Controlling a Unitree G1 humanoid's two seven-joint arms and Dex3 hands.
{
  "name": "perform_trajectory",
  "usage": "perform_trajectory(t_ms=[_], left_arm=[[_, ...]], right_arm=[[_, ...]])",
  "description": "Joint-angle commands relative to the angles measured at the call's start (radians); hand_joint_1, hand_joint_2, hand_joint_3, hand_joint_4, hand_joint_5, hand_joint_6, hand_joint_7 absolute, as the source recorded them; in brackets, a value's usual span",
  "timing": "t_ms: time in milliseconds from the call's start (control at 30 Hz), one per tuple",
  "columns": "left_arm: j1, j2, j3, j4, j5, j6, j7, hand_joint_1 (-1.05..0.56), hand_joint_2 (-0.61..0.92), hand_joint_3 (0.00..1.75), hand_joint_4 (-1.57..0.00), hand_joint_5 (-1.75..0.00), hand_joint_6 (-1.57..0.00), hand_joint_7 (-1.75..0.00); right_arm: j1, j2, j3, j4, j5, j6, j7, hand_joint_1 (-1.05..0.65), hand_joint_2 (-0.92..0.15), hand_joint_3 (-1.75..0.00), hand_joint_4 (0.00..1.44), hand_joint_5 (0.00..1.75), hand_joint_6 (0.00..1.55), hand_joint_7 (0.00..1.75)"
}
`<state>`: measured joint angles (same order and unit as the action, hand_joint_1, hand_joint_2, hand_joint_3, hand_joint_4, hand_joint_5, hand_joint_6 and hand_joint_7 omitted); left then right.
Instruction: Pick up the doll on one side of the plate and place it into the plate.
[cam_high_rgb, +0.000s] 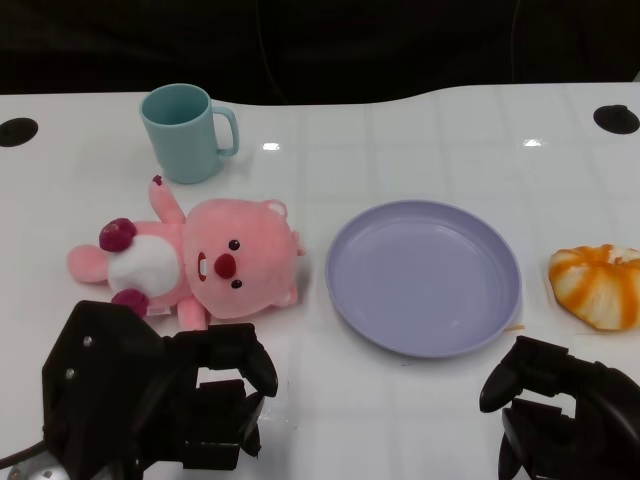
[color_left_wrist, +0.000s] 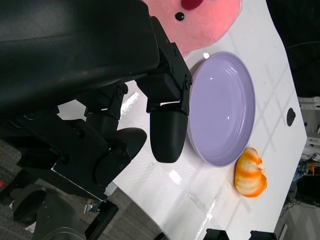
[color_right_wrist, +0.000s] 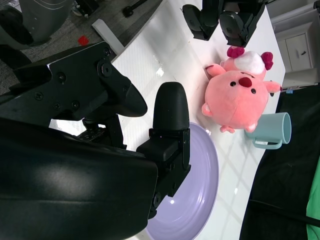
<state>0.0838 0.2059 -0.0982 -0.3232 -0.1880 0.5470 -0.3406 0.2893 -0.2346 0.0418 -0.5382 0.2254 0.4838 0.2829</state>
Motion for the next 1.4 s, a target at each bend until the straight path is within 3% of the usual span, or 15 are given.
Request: perform_trajectory(t_ms=[33,967,1300,1400], left_arm=[[0.0,0.015,0.005,0.001,0.007,-0.006,0.003,-0.05,0.52,1.22,-0.74,-1.72,-0.74,-1.59],[0.002,0.01,0.009,-0.009,0.021,0.003,0.013,-0.04,0.51,1.22,-0.72,-1.71,-0.73,-1.58],[0.02,-0.037,0.046,-0.011,-0.005,-0.066,0.022,-0.02,0.48,1.27,-0.68,-1.59,-0.73,-1.22],[0.027,-0.055,0.05,-0.02,0.002,-0.1,0.045,-0.12,0.61,0.97,-0.63,-1.49,-0.68,-0.98]], right_arm=[[-0.003,-0.007,-0.002,-0.004,-0.001,-0.005,0.001,-0.09,-0.69,-1.13,0.64,1.75,0.5,1.57],[-0.003,-0.004,-0.001,-0.008,0.001,0.0,-0.003,-0.09,-0.69,-1.12,0.63,1.75,0.49,1.57],[-0.009,-0.001,0.007,-0.002,-0.004,-0.004,-0.007,-0.08,-0.7,-1.13,0.64,1.75,0.5,1.57],[-0.011,0.001,0.008,0.003,-0.004,-0.013,-0.005,-0.1,-0.69,-1.13,0.64,1.75,0.5,1.57]])
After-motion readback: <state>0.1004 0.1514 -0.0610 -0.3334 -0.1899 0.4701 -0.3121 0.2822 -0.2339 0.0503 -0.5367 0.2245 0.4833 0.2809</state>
